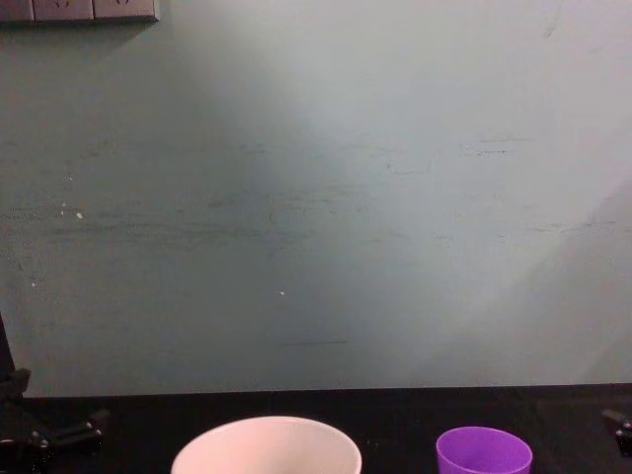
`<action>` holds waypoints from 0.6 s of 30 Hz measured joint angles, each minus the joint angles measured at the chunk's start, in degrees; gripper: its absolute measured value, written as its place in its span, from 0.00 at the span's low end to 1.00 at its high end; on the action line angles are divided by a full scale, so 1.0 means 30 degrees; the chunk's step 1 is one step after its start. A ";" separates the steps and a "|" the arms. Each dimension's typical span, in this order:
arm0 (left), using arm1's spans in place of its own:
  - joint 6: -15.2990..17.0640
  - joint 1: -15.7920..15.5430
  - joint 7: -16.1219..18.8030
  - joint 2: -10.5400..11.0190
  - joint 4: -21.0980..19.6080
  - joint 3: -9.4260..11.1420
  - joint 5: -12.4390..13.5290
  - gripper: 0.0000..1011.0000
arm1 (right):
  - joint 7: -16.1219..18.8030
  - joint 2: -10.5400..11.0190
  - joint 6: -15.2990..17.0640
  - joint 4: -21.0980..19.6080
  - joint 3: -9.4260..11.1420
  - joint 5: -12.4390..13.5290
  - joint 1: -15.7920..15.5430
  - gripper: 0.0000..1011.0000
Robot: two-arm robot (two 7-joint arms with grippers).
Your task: Pick up the cup and pour the mung beans from the cup into the bowl.
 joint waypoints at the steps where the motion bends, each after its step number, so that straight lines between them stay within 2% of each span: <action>1: 0.0000 0.0001 0.0000 -0.0001 0.0001 0.0000 0.0000 0.99 | 0.0000 0.0000 0.0000 0.0000 0.0000 0.0001 0.0001 0.99; 18: 0.0000 0.0000 0.0000 -0.0001 0.0000 -0.0001 0.0000 0.99 | 0.0000 0.0000 0.0000 0.0000 0.0000 0.0001 0.0001 0.99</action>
